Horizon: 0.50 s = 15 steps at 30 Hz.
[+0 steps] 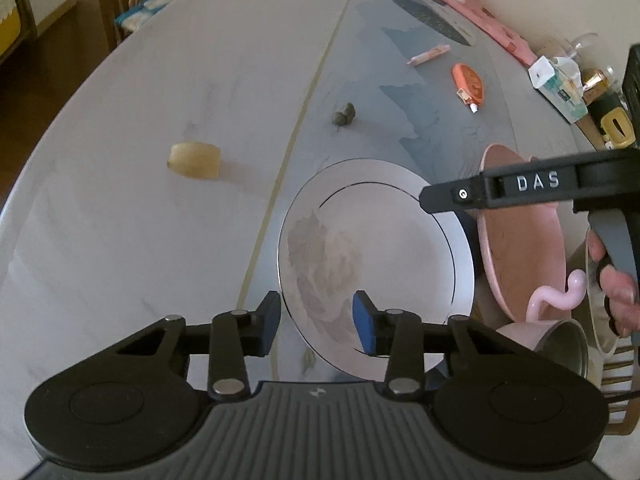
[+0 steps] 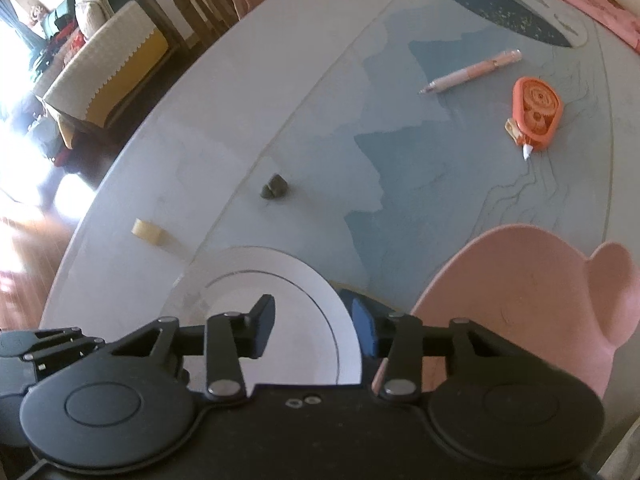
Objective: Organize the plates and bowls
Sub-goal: 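Close the right gripper on the small white plate's rim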
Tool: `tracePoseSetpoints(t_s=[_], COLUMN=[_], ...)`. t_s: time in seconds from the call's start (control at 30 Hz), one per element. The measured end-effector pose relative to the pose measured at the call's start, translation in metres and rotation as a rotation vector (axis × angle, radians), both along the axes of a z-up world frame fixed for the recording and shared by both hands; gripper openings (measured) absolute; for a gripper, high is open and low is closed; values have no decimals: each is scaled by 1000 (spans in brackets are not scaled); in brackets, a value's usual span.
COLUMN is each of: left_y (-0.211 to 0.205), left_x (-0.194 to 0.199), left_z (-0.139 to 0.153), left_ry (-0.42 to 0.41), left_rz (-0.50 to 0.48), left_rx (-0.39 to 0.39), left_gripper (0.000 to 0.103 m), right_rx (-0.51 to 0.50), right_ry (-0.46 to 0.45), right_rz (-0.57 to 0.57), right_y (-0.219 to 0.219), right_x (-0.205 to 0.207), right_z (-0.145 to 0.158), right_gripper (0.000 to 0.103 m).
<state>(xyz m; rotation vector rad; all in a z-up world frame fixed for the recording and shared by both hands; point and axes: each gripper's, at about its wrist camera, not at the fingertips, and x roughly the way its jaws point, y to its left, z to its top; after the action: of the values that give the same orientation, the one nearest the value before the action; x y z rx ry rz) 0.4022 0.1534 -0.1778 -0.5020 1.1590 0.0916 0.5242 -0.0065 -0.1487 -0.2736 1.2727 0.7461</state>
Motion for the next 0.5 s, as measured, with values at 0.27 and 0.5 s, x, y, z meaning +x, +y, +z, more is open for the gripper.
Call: tracePoseSetpoints(t_s=[0.27, 0.5], left_y=[6, 7], left_x=[-5, -12], left_z=[-6, -9], left_ry=[7, 2], left_rz=[38, 50], left_rx=[-52, -65], left_gripper=[30, 17], right_rx=[-20, -42], right_ry=[24, 18], right_rz=[14, 25], right_y=[-5, -8], right_x=[3, 0], right_z=[-6, -11], right_gripper=[38, 26])
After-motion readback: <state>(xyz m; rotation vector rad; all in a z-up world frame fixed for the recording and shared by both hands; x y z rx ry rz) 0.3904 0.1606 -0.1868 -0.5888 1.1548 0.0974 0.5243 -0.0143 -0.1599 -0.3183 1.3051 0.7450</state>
